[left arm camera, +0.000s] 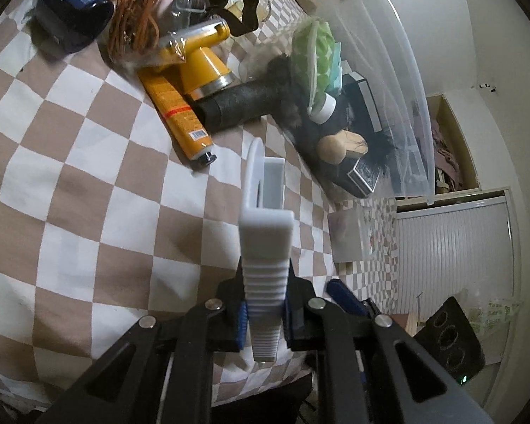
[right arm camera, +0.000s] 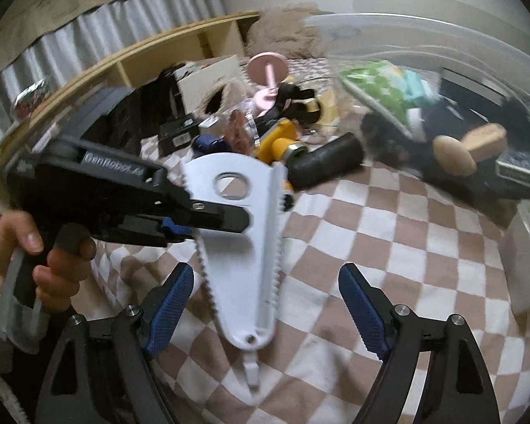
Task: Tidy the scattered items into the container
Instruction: 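Open the right tool off the scraper and move to the white flashlight box, then grasp the white flashlight box with the right tool and lift it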
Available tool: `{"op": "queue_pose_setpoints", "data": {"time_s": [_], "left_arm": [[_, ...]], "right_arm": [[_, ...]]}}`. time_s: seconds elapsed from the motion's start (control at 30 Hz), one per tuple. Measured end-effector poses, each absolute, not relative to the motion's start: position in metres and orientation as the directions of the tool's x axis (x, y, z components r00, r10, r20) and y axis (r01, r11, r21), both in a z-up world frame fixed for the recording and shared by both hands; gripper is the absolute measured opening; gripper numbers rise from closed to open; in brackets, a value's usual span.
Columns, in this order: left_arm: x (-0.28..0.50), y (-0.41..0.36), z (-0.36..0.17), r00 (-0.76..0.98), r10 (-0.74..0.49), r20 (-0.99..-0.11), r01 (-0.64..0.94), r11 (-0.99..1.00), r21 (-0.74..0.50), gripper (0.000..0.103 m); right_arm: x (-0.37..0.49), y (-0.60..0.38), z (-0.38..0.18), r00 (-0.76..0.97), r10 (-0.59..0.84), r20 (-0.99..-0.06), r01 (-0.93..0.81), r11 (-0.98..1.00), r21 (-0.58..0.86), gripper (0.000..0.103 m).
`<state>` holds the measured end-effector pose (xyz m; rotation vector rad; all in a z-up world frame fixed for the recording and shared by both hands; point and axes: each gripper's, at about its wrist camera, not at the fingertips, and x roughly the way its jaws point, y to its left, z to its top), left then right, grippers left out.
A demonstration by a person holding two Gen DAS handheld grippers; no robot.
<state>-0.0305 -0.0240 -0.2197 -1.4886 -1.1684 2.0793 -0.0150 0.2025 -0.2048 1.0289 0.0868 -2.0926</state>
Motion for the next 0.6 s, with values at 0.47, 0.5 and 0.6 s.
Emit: {"op": "queue_pose_setpoints", "data": {"time_s": [0.47, 0.5, 0.6], "left_arm": [[-0.029, -0.026, -0.213, -0.419, 0.678, -0.604, 0.185, -0.587, -0.788, 0.015], [-0.029, -0.026, -0.213, -0.42, 0.679, -0.603, 0.186, -0.586, -0.789, 0.015], [-0.03, -0.025, -0.212, -0.421, 0.681, -0.6, 0.184, -0.583, -0.791, 0.015]], "right_arm": [[-0.091, 0.339, -0.182, -0.722, -0.183, -0.667, 0.255, -0.967, -0.01, 0.099], [-0.095, 0.348, -0.185, -0.729, -0.157, -0.666, 0.241, -0.97, -0.036, 0.099], [-0.104, 0.363, -0.194, -0.724, -0.143, -0.675, 0.254, -0.965, -0.068, 0.099]]}}
